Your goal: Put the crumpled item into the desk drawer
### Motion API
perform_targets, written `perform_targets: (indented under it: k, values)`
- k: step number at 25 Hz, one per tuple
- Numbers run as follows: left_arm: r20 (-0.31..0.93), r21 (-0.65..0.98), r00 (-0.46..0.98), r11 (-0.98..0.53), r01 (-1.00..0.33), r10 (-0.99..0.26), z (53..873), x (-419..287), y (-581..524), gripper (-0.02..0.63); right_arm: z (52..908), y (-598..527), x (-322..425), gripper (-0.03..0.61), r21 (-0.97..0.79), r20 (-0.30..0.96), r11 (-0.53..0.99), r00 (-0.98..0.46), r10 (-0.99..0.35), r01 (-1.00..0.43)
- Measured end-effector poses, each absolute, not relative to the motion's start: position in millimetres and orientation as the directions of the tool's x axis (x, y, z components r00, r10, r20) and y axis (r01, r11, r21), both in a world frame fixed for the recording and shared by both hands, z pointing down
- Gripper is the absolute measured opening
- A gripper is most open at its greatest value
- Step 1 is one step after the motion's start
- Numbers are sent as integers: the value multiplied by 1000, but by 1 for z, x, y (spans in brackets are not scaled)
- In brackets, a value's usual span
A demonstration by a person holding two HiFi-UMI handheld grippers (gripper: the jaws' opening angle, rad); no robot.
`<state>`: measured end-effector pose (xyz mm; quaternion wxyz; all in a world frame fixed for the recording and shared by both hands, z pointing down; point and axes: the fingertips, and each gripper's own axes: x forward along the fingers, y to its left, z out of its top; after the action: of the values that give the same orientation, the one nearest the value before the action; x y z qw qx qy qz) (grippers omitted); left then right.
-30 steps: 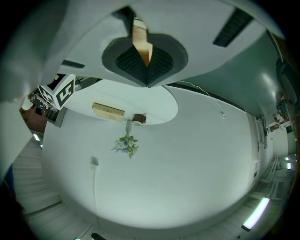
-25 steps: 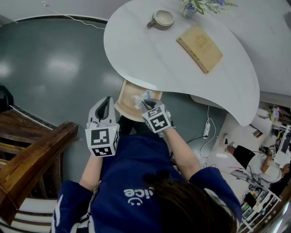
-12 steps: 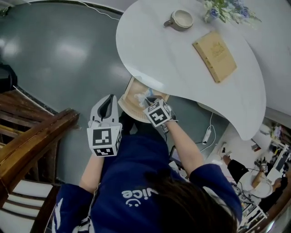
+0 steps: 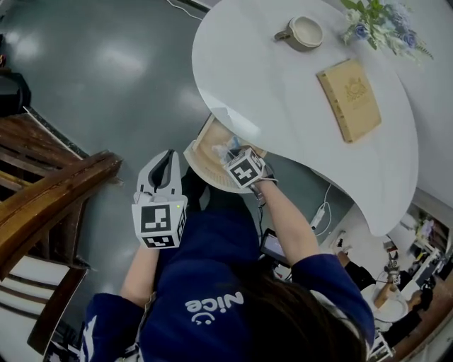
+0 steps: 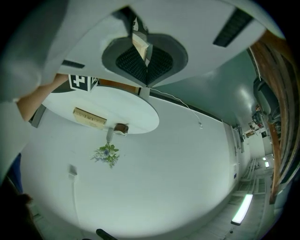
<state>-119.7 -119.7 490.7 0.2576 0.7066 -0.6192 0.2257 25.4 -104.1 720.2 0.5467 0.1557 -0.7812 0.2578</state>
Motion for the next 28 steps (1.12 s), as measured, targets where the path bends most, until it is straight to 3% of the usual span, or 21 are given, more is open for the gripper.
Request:
perform_targets:
  k: [3,28]
  values:
    - [647,93,115,-71,-993,-754,495,-118,-115,3,724,-102,22,37,-293,922,809,-375,98,-510]
    - [694,71,13,51,-996,-719,514,-138,-95,3,776,-105,9,37,-250,953,915,-245,176,-316]
